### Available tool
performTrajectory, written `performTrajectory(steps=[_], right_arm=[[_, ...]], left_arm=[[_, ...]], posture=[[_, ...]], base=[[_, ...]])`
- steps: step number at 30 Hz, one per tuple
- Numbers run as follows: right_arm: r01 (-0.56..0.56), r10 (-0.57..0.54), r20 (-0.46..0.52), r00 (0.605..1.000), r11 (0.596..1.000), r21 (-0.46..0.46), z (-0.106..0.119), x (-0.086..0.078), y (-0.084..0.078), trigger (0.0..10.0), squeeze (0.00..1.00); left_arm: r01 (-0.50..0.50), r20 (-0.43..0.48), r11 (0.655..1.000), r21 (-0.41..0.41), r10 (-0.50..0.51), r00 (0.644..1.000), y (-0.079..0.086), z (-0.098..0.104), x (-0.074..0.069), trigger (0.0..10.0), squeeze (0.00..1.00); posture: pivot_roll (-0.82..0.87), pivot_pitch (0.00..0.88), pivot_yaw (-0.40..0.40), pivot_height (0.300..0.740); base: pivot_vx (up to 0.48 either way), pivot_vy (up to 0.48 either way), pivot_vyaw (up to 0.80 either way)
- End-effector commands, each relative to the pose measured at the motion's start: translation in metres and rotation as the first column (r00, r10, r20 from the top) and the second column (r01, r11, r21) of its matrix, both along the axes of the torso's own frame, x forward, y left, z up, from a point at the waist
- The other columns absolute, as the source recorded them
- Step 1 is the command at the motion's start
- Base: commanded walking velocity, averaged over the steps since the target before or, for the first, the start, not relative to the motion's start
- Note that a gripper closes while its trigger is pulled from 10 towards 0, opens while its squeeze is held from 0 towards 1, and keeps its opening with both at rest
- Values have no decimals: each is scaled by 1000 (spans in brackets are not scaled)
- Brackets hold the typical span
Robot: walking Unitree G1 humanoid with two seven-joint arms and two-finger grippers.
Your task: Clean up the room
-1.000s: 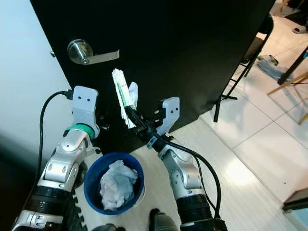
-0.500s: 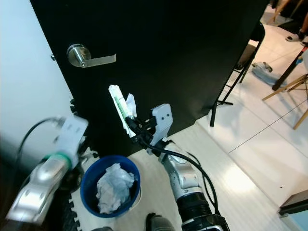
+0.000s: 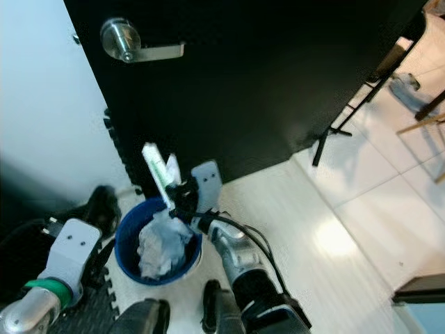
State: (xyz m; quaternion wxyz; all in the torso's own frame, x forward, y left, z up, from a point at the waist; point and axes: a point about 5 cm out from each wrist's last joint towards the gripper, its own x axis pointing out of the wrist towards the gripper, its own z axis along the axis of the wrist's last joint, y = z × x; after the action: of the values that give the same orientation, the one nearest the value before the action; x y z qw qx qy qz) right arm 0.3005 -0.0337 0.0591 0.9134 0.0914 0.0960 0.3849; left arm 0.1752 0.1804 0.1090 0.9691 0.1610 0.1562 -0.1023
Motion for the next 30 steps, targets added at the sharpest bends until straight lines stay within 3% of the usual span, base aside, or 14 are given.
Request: performTrajectory(steps=[1, 3, 4, 5, 6, 16, 17, 22, 23, 28, 30], right_arm=[[-8, 7, -26, 1000, 1000, -24, -12, -8, 1, 10000, 78], [-8, 7, -26, 1000, 1000, -24, -12, -8, 1, 10000, 78], [-3, 2, -33, 999, 1000, -22, -14, -10, 3, 10000, 545], [-3, 2, -33, 999, 1000, -22, -14, -10, 3, 10000, 545], [-1, 1, -36, 999, 1000, -8, -15, -11, 5, 10000, 1000], [2, -1, -27, 1000, 999, 42, -8, -4, 9, 10000, 1000], [0, 1, -22, 1000, 999, 38, -8, -3, 8, 10000, 0], [7, -6, -9, 1000, 999, 36, -5, 2, 3, 10000, 0], [34, -34, 16, 999, 999, 35, -1, 7, -6, 10000, 0], [85, -88, 58, 994, 995, 53, 5, 11, -19, 10000, 0], [128, -133, 85, 987, 989, 70, 8, 10, -29, 10000, 0]], left_arm=[[-5, -26, 1000, -15, 5, 1000, 2, 2, -10, 10000, 0], [-5, -26, 1000, -15, 5, 1000, 2, 2, -10, 10000, 0], [-8, -29, 1000, -14, 8, 1000, 2, 4, -14, 10000, 0], [-8, -29, 1000, -14, 8, 1000, 2, 4, -14, 10000, 0], [-10, -32, 1000, -12, 10, 999, 3, 6, -17, 10000, 0], [-17, -22, 1000, -8, 17, 1000, 2, 11, -9, 10000, 0], [-19, -17, 1000, -11, 18, 1000, 1, 11, -5, 10000, 0], [-13, 0, 1000, -21, 13, 1000, -3, 10, 3, 10000, 0], [-1, 21, 999, -32, 2, 1000, -8, 9, 14, 10000, 0], [1, 42, 1000, -29, 0, 999, -11, 6, 31, 10000, 0], [-27, 51, 999, -32, 28, 998, -12, 0, 45, 10000, 0]], posture=[[290, 327, 8, 740], [290, 327, 8, 740], [294, 335, 11, 740], [294, 335, 11, 740], [295, 340, 16, 740], [273, 312, 4, 740], [266, 299, 0, 740], [243, 265, -9, 740], [215, 226, -10, 740], [168, 178, -3, 740], [126, 150, 5, 740]], base=[[0, 0, 0], [0, 0, 0], [0, 0, 0], [0, 0, 0], [0, 0, 0], [0, 0, 0], [0, 0, 0], [0, 0, 0], [0, 0, 0], [0, 0, 0], [0, 0, 0]])
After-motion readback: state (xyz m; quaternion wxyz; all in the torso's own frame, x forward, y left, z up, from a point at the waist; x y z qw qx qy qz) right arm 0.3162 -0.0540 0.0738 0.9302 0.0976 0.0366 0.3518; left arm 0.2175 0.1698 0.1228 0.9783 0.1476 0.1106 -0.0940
